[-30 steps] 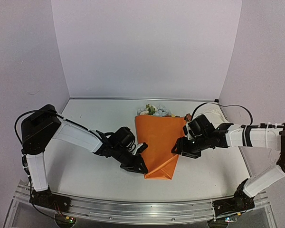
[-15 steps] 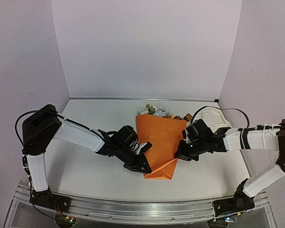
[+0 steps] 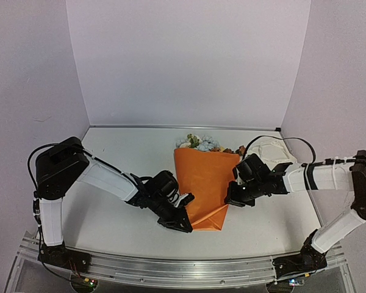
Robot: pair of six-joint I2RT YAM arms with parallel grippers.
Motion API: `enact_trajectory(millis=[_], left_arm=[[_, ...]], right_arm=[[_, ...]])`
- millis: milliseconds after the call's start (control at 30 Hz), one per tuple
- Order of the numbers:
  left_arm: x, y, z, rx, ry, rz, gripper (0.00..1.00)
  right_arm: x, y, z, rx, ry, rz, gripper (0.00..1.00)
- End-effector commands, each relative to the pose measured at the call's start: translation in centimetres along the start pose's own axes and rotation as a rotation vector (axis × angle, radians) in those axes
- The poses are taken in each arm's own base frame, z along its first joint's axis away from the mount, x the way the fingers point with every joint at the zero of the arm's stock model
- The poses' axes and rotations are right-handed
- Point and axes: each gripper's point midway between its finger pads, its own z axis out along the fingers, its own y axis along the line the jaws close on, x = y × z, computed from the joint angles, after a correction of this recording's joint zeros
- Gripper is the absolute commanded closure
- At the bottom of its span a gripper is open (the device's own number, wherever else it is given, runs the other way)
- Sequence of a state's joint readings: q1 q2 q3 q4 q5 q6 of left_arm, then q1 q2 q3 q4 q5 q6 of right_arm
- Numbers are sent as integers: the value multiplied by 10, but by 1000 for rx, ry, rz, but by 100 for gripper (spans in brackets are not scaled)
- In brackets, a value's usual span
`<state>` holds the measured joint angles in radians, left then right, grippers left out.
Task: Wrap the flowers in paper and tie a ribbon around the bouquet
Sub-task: Press the fold line on the folded wrapping paper.
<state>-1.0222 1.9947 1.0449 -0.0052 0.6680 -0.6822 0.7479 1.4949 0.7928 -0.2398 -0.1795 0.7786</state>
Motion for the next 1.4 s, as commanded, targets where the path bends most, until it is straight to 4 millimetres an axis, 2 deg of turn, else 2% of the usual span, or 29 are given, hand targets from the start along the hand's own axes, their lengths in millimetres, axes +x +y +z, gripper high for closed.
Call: enact_trajectory(millis=[0, 233, 367, 533, 667, 833, 1167, 1267, 1367], left_arm=[[2, -2, 0, 16, -4, 4, 85], [-16, -54, -36, 99, -89, 85, 83], [-28, -63, -43, 125, -122, 87, 83], [-38, -40, -33, 92, -125, 41, 84], [-38, -25, -18, 81, -101, 17, 85], [-30, -8, -3, 80, -62, -23, 86], [-9, 19, 1, -28, -21, -72, 87], [-5, 20, -3, -40, -16, -85, 87], [-8, 11, -8, -28, -25, -67, 86]], right_arm=[[-10, 4, -1, 26, -27, -47, 100], [-6, 3, 0, 27, -14, -54, 100], [-6, 2, -1, 30, -15, -57, 100], [-5, 1, -2, 37, -16, -60, 100], [-5, 0, -2, 43, -18, -64, 100], [-6, 1, -3, 46, -19, -71, 100], [-8, 0, -4, 62, -14, -95, 100], [-7, -6, -4, 87, -14, -106, 87], [-6, -8, -10, 105, -9, -129, 74]])
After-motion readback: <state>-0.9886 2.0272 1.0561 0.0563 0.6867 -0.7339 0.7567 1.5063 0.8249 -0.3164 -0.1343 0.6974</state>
